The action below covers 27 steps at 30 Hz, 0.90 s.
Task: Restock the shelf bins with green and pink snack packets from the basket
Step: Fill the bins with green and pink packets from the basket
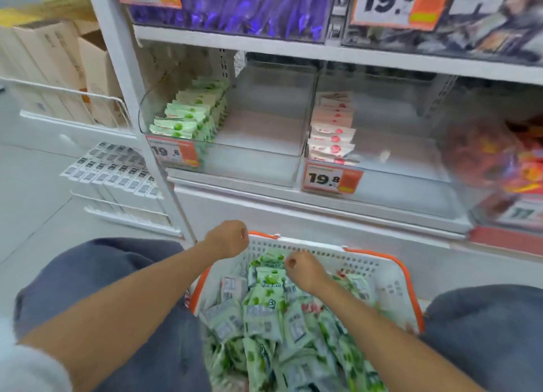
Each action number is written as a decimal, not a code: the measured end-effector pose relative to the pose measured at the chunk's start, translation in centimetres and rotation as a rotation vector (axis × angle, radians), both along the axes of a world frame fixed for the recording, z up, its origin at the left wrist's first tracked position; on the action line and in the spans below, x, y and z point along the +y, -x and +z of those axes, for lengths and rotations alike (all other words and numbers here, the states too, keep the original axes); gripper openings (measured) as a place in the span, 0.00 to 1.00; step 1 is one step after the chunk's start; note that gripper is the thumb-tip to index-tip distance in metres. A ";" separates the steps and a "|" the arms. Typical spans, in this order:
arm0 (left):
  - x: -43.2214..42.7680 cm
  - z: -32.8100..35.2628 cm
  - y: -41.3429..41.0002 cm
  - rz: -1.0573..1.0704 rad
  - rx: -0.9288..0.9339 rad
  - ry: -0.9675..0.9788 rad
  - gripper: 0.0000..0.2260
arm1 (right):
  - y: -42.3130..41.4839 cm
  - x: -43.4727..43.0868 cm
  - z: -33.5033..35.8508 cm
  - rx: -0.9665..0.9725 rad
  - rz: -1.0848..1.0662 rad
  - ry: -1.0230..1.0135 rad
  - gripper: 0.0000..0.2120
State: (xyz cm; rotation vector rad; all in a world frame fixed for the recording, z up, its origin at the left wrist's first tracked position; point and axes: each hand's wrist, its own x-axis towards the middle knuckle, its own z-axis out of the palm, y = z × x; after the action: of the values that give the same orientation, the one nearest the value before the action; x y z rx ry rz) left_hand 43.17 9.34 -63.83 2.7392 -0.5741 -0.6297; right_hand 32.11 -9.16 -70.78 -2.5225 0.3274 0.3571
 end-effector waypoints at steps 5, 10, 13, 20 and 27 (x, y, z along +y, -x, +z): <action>0.1 -3.2 0.5 -0.057 0.117 -0.080 0.12 | 1.8 1.2 -5.9 0.311 0.111 -0.091 0.16; 0.5 -5.3 1.4 -0.103 0.213 -0.113 0.10 | 1.3 3.4 -6.9 0.385 0.087 -0.189 0.32; 0.6 -5.8 2.2 -0.135 0.249 -0.142 0.10 | 1.5 3.7 -7.0 0.381 0.029 -0.222 0.28; 0.5 -5.5 2.3 0.008 0.308 -0.014 0.11 | 1.3 2.3 -4.2 0.229 -0.032 -0.260 0.12; -0.8 -1.9 1.9 0.319 0.290 0.452 0.23 | -2.1 0.0 5.8 -0.116 -0.251 -0.609 0.14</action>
State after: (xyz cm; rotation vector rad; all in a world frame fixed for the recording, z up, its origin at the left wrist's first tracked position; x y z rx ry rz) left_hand 41.25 8.49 -65.78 2.1986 -0.1748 -0.6988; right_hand 34.22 -9.18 -64.96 -1.8715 0.4125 0.1741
